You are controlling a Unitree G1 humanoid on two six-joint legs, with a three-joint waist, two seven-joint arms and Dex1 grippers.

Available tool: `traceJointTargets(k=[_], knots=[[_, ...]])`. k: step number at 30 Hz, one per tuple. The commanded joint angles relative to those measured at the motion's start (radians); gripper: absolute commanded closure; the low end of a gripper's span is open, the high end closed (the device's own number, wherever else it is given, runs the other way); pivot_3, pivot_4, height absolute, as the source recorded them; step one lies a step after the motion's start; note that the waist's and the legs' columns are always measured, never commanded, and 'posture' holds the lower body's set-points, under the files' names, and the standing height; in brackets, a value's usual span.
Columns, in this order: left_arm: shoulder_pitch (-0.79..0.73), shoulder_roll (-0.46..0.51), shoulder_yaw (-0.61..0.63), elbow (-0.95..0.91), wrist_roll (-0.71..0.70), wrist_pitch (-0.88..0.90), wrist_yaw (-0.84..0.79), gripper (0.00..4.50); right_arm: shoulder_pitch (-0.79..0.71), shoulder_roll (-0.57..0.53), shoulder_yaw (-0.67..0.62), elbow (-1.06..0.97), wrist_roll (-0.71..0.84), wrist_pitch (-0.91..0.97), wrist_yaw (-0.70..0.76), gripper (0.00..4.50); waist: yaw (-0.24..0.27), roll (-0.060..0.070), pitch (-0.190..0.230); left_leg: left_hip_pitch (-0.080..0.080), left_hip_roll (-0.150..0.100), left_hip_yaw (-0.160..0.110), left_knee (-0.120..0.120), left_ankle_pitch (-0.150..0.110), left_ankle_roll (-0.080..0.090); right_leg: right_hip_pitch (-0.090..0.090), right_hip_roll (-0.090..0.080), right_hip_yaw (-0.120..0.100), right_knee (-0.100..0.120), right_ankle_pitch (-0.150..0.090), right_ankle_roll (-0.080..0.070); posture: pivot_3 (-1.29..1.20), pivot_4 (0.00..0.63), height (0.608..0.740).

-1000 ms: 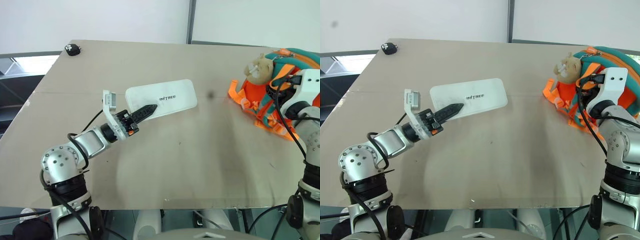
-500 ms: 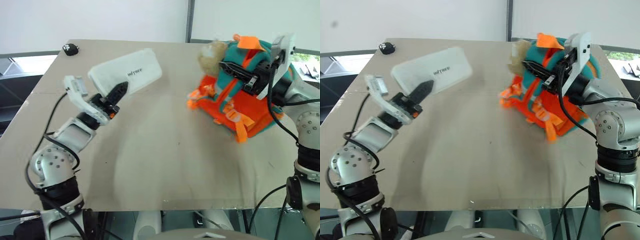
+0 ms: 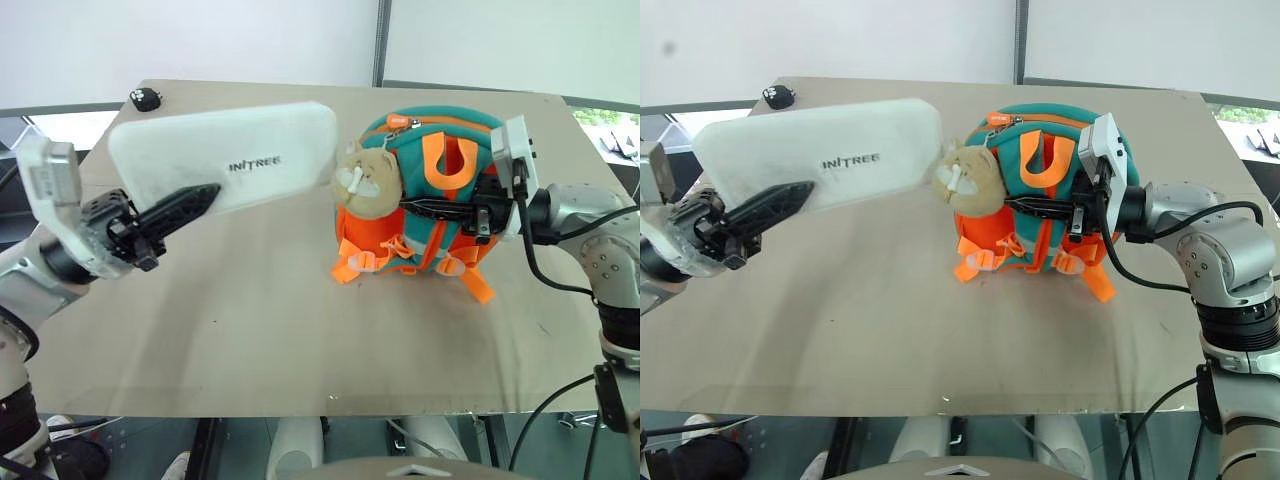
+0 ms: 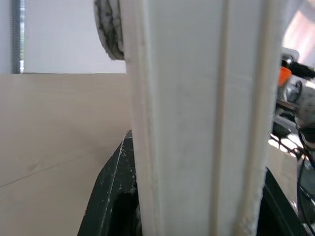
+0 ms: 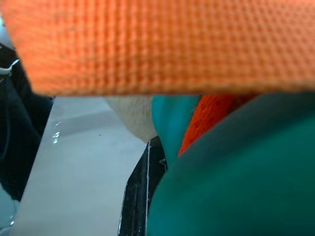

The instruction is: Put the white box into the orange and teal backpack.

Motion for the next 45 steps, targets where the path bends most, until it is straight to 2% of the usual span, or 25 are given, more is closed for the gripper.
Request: traceJointTargets(k=[1,11,19,25,31,35,39,42,43,45], knots=[[-0.059,0.008,-0.057,-0.012,0.060,-0.074,-0.051,3.33,0.025,-0.055,-0.030,-0.062,0.037,-0.006,0.074,4.43,0.003,0.000,0.000,0.000,0.000,0.000,0.000,0.000,0.000,0.000,0.000,0.000,0.000,0.000,0.000,0.00,0.150,0.740],[-0.242,0.025,-0.212,0.138,0.216,-0.182,-0.244,3.33,0.082,-0.121,-0.050,-0.086,0.047,-0.024,0.117,4.43,0.005,0.000,0.000,-0.001,0.000,0.000,0.000,0.000,0.000,0.000,0.001,0.000,-0.001,0.000,0.001,0.00,0.150,0.740],[-0.378,0.009,-0.222,0.253,0.233,-0.186,-0.277,3.33,0.102,-0.136,-0.057,-0.082,0.041,-0.043,0.112,4.43,0.009,0.000,0.000,-0.001,0.000,0.000,0.001,0.000,0.000,0.000,0.001,0.000,0.000,0.001,0.003,0.00,0.150,0.740],[-0.346,0.000,-0.246,0.216,0.255,-0.202,-0.309,3.33,0.101,-0.126,-0.056,-0.092,0.049,-0.044,0.095,4.43,0.005,0.000,0.000,-0.001,0.000,0.000,0.001,0.000,0.000,0.000,0.001,0.000,0.000,0.002,0.004,0.00,0.150,0.740],[-0.273,0.005,-0.310,0.135,0.337,-0.293,-0.399,3.33,0.082,-0.119,-0.064,-0.086,0.059,-0.044,0.086,4.43,0.005,0.000,0.000,-0.001,0.000,0.000,0.001,0.000,0.000,0.000,0.001,0.000,0.000,0.002,0.004,0.00,0.150,0.740],[-0.286,-0.005,-0.407,0.108,0.471,-0.434,-0.439,3.33,0.071,-0.126,-0.066,-0.104,0.084,-0.039,0.103,4.43,0.008,0.000,0.000,-0.001,0.000,0.000,0.002,0.000,0.000,0.001,0.001,0.000,0.000,0.001,0.002,0.00,0.150,0.740],[-0.379,-0.038,-0.523,0.105,0.590,-0.497,-0.397,3.33,0.052,-0.122,-0.054,-0.120,0.083,-0.040,0.098,4.43,0.014,0.000,0.000,-0.002,0.000,0.000,0.003,0.000,0.000,0.001,0.002,0.001,0.000,0.001,0.003,0.00,0.150,0.740],[-0.483,-0.100,-0.604,0.105,0.641,-0.421,-0.288,3.33,0.040,-0.117,-0.042,-0.137,0.078,-0.044,0.099,4.43,0.022,0.000,0.000,-0.002,0.000,0.000,0.004,0.000,0.000,0.001,0.002,0.001,0.000,0.001,0.003,0.00,0.150,0.740],[-0.532,-0.129,-0.650,0.112,0.704,-0.405,-0.227,3.33,0.034,-0.113,-0.037,-0.143,0.077,-0.043,0.096,4.43,0.023,0.000,0.000,-0.002,0.000,-0.001,0.005,0.000,0.000,0.001,0.002,0.001,0.000,0.002,0.005,0.00,0.150,0.740],[-0.719,-0.258,-0.825,0.176,0.829,-0.292,-0.132,3.33,0.017,-0.081,-0.022,-0.157,0.075,-0.048,0.071,4.43,0.024,-0.001,0.000,-0.002,0.000,-0.001,0.005,0.000,0.000,0.001,0.002,0.001,0.000,0.002,0.005,0.00,0.150,0.740]])
